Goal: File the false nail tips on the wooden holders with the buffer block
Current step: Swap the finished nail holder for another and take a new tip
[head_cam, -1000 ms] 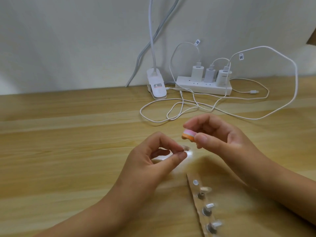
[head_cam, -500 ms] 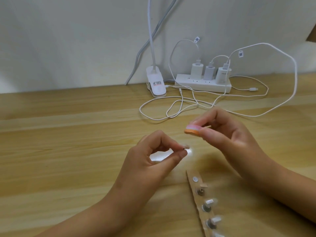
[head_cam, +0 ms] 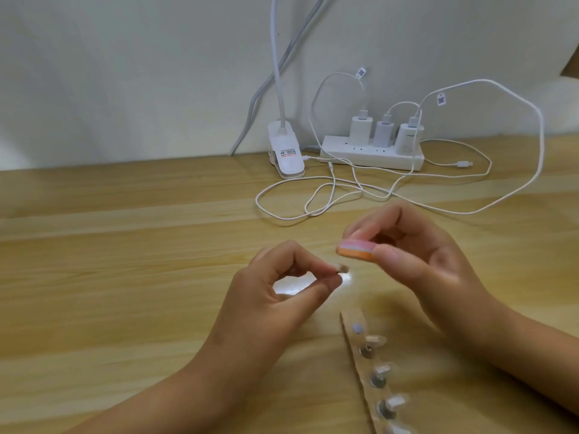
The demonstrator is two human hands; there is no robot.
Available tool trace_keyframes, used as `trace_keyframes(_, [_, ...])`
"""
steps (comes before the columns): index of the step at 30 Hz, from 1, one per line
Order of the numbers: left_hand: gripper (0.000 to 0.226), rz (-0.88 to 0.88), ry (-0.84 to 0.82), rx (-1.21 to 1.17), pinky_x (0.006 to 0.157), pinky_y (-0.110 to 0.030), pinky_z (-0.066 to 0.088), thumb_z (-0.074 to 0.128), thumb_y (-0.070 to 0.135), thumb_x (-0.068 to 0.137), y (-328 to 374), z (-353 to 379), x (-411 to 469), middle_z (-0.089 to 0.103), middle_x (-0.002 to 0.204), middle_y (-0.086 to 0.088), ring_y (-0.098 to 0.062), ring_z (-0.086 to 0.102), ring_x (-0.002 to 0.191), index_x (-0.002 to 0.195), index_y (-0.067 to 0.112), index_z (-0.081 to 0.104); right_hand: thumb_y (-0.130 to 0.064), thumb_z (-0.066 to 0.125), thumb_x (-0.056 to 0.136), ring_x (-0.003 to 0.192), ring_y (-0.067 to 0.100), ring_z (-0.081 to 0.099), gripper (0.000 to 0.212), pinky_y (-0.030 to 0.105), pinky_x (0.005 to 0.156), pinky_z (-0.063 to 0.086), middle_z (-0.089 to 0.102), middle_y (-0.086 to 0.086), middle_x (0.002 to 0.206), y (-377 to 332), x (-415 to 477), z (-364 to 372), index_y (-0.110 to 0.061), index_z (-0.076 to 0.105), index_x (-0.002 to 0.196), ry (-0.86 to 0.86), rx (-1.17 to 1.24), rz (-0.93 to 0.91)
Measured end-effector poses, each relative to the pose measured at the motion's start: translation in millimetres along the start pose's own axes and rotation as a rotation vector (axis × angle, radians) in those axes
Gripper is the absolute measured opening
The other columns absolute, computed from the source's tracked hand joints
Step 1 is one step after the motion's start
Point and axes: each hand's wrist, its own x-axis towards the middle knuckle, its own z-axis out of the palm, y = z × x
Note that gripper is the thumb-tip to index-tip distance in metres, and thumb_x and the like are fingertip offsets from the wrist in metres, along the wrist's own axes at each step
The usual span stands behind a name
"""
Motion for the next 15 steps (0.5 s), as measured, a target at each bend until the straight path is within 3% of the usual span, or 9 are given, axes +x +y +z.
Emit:
trace_keyframes(3, [0.011,-0.006,-0.007,0.008,0.083,-0.038,0.055,0.071,0.048,0.072,-1.4,0.6,-0.5,0.07,0.091,0.011,-0.015,0.065,0.1,0.079,0.04,0.068,-0.039,0.066,0.082,0.091,0.035,0.058,0.019,0.053,0.089,0.047,0.068,0.004,0.095,2.1,1.1,0.6,-0.021,0.065,0.088,-0.071,-0.065,0.062])
trace_keyframes(12, [0.015,-0.059,-0.01,-0.01,0.081,-0.048,0.055,0.071,0.048,0.071,2.3,1.4,-1.1,0.072,0.094,0.01,-0.013,0.065,0.1,0.08,0.036,0.069,-0.041,0.063,0.08,0.09,0.044,0.055,0.024,0.06,0.09,0.045,0.068,0.007,0.091,4.8,2.8,-3.0,-0.018,0.065,0.085,-0.026,-0.032,0.069])
trace_keyframes(15, [0.019,-0.076,0.005,-0.007,0.071,-0.042,0.054,0.071,0.051,0.069,1.6,1.8,-1.0,0.071,0.093,0.007,-0.013,0.066,0.085,0.081,0.036,0.07,-0.039,0.061,0.083,0.086,0.043,0.055,0.019,0.054,0.085,0.046,0.067,0.007,0.091,2.7,2.3,-1.8,-0.021,0.065,0.088,-0.024,-0.037,0.017])
